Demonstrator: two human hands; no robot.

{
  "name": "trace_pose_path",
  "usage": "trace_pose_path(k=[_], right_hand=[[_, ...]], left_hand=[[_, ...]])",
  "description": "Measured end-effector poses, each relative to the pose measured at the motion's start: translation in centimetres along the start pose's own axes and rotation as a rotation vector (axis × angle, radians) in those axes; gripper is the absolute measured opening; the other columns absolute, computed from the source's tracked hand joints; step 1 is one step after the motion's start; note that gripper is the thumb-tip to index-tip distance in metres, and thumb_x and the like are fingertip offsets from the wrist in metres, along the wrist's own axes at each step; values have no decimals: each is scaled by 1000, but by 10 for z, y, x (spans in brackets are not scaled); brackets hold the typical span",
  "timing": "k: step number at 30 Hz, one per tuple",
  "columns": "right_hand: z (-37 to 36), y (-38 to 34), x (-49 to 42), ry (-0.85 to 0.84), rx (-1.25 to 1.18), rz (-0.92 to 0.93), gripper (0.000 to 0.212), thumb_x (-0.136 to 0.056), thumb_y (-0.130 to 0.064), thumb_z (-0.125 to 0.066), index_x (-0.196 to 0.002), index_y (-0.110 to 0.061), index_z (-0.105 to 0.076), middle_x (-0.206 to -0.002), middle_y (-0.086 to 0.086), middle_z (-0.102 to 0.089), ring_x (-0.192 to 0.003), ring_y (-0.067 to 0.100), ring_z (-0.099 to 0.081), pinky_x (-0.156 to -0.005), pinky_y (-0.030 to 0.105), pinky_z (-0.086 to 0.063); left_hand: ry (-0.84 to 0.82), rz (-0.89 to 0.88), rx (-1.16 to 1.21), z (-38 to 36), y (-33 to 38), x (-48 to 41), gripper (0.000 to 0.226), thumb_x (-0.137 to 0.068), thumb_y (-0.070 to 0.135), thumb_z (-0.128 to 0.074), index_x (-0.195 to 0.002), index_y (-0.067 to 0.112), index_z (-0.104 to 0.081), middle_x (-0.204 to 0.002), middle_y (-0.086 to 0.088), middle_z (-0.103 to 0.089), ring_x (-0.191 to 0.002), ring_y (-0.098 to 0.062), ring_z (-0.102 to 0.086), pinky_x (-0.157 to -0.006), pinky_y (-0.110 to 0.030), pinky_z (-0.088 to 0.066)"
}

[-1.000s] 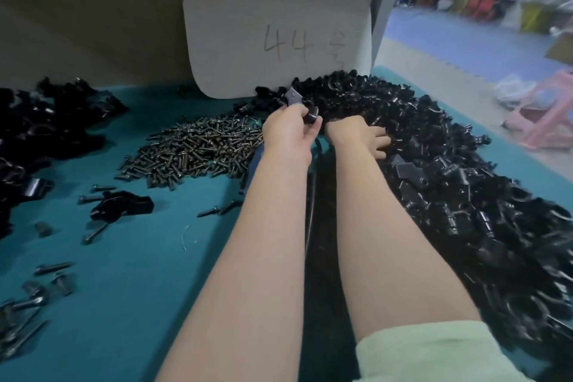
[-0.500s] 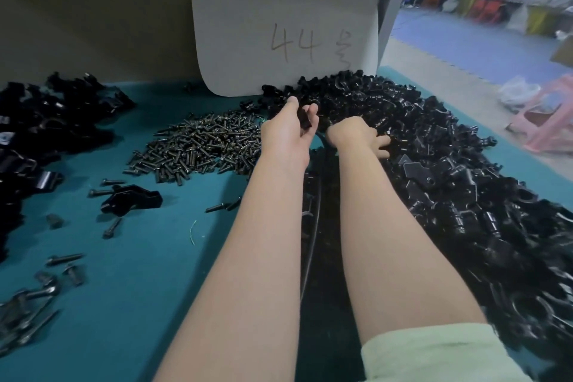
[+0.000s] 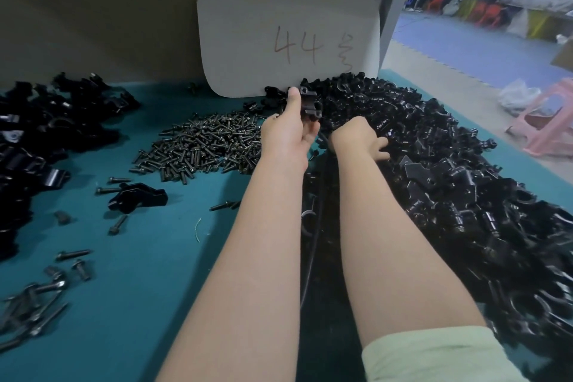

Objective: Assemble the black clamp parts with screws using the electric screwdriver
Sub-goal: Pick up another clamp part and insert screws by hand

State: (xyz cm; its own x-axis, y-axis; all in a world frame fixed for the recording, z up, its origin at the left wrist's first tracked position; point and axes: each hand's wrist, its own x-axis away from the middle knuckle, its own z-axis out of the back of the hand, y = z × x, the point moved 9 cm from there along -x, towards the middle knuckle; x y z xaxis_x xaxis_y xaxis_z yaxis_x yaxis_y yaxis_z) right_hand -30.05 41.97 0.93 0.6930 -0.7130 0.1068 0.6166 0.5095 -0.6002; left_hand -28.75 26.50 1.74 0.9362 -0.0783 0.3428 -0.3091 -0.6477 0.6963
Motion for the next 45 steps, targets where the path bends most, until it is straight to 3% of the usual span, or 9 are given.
trace_pose_path(k=[4,8,11,16,23,29,32,40,45], right_hand=[[18,-22,5,116,-151,155,27,-89,-11,-56,-116,-16,-57,-129,8,-54,-120,27,-44,-102,41,-34],[25,-41,21,3,-591,261,24,-89,-1,-50,-111,-12,-55,-108,5,-58,-90,17,-55,-75,26,-46],[22,-47,39,-123,-826,256,27,-89,3,-48,-110,-13,-57,-106,5,-58,-84,15,-59,-83,34,-55],[13,-54,97,-365,-1122,297,22,-93,5,-47,-100,-13,-60,-106,16,-62,-77,15,-58,-66,21,-51],[-18,-57,167,-549,-1189,341,23,-95,7,-45,-100,-7,-62,-83,7,-60,-53,3,-56,-51,14,-43],[-41,-58,189,-663,-1195,306,34,-94,9,-40,-89,-14,-65,-81,5,-64,-63,8,-58,-55,17,-46],[-51,-59,189,-685,-1235,247,27,-94,10,-41,-95,-4,-64,-84,9,-63,-62,10,-60,-59,16,-51],[-66,-59,183,-455,-507,531,7,-89,-17,-64,-83,-14,-63,-90,7,-67,-89,23,-66,-87,40,-55],[-75,-53,183,-688,-1007,290,18,-94,-7,-56,-77,-12,-59,-80,5,-60,-73,11,-58,-69,20,-55]], left_hand=[[68,-109,101,7,4,0,41,-98,15,-55,-136,1,-44,-127,-20,-55,-82,-20,-63,-69,-21,-57],[104,-154,98,17,12,6,26,-100,9,-49,-124,5,-57,-132,-15,-54,-97,-20,-56,-74,-20,-55],[111,-166,136,26,21,16,28,-102,7,-44,-126,7,-57,-123,-12,-57,-100,-20,-55,-81,-21,-52],[100,-182,205,56,38,48,20,-99,6,-52,-118,3,-55,-94,-7,-60,-83,-11,-59,-79,-17,-51],[207,-253,64,130,57,85,30,-101,3,-43,-130,11,-48,-122,-16,-59,-94,-26,-62,-90,-37,-50],[234,-290,-100,155,58,89,16,-101,14,-46,-117,18,-49,-102,-10,-68,-71,-14,-69,-70,-24,-57],[168,-333,-70,150,61,80,29,-98,17,-54,-126,11,-48,-113,-11,-65,-87,-17,-71,-71,-21,-58],[325,-471,-297,164,57,76,24,-96,6,-54,-113,21,-47,-110,-8,-63,-103,-24,-64,-96,-39,-52],[250,-505,-250,158,56,70,33,-98,6,-44,-131,15,-43,-106,-4,-65,-89,-12,-63,-88,-27,-51]])
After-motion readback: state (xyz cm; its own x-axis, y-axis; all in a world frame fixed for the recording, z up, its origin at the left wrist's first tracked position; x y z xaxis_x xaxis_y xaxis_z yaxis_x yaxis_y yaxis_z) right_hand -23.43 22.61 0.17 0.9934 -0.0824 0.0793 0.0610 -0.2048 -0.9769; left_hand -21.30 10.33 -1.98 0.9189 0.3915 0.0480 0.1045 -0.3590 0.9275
